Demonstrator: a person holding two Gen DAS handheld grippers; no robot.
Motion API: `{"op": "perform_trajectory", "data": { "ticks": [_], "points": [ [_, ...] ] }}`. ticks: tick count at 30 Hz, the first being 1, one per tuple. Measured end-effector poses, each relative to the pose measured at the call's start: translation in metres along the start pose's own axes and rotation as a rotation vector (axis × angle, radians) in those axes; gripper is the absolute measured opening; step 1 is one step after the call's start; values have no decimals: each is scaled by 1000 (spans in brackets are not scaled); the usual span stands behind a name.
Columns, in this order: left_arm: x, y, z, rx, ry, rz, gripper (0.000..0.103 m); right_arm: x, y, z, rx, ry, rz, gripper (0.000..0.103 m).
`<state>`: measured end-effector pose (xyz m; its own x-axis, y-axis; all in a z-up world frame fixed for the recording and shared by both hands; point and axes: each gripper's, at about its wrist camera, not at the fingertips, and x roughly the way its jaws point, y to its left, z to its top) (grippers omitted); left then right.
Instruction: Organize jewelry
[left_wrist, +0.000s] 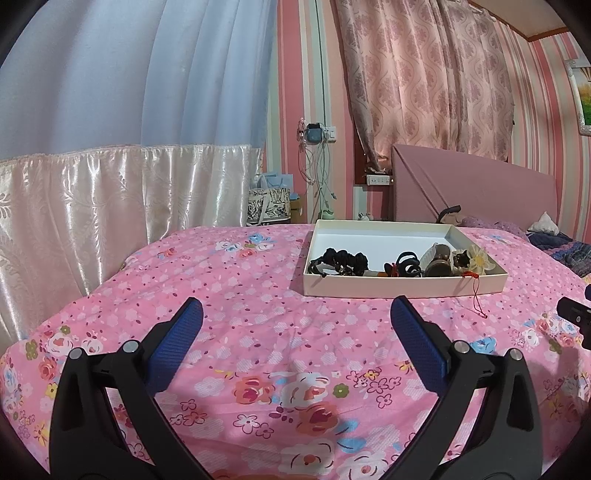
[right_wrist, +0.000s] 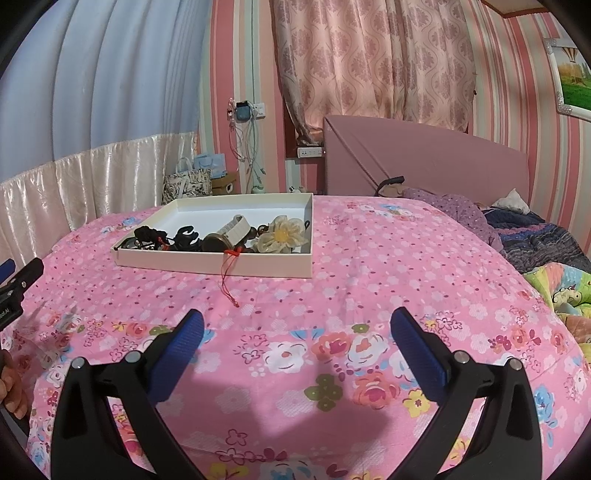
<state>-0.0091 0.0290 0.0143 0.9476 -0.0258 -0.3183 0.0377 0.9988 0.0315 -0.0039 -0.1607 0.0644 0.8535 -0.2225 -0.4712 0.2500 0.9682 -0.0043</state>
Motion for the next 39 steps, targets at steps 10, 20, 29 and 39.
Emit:
{"op": "perform_trajectory", "data": {
  "ticks": [10,20,29,39],
  "points": [
    [-1,2,1,-2,-1,2,100,-1,-2,0,8,-4,-1,101],
    [-2,1,1,-1,-1,3,100,-1,-2,0,10,-7,0,101],
    [-2,1,1,-4,-1,3,100,-1,-2,0,11,-8,1,101],
    [-3,1,1,-1,-1,6,100,-1,-2,1,10,-8,2,101]
  ]
}}
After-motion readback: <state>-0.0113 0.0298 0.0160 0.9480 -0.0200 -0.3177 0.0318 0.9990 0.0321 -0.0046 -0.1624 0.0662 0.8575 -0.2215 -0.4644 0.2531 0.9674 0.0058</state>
